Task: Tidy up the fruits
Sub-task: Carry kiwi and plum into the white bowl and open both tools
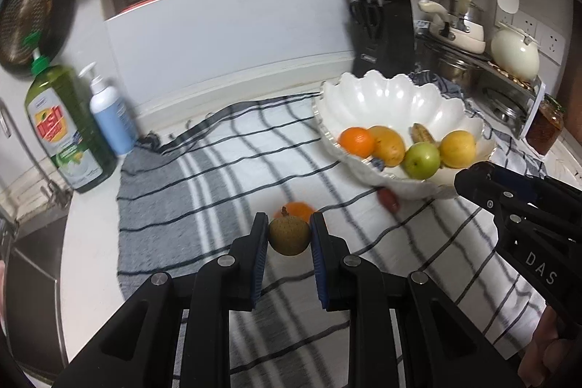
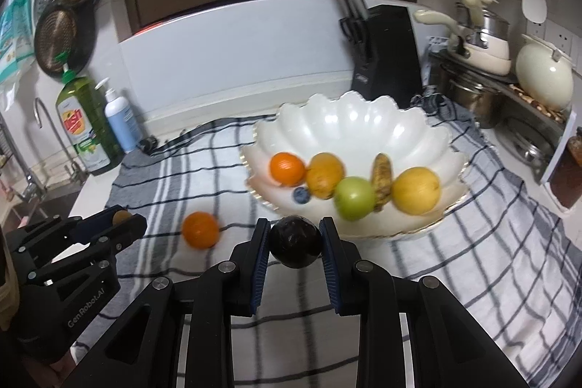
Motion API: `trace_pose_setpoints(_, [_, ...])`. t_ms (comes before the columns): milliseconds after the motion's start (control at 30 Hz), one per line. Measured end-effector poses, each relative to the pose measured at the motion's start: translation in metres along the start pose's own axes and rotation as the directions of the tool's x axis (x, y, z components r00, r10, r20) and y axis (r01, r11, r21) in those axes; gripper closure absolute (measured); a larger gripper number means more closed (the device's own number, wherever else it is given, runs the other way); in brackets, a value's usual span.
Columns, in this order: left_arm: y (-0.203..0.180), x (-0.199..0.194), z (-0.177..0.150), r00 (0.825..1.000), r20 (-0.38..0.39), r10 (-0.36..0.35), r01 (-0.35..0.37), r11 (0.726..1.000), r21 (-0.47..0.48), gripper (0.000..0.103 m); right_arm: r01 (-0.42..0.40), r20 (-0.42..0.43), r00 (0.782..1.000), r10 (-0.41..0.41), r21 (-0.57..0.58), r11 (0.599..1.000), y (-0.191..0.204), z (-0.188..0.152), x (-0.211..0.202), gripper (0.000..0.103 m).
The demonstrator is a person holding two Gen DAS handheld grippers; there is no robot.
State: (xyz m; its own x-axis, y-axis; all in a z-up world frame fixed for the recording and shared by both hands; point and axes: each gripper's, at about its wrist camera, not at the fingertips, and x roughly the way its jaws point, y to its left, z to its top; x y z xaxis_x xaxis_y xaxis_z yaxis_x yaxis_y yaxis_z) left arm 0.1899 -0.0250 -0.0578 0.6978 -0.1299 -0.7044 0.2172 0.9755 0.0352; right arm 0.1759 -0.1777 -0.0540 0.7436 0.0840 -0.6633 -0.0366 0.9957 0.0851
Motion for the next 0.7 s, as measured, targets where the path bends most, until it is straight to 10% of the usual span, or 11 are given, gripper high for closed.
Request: trace_pose_setpoints(700, [-0.067, 0.052, 0.076, 0.996, 0.003, -0.085, 0.084, 0.992, 0.097, 0.079, 0.118, 0.016, 0.993, -0.118, 0.025, 0.993, -0.087, 0.056, 0.026, 0.074])
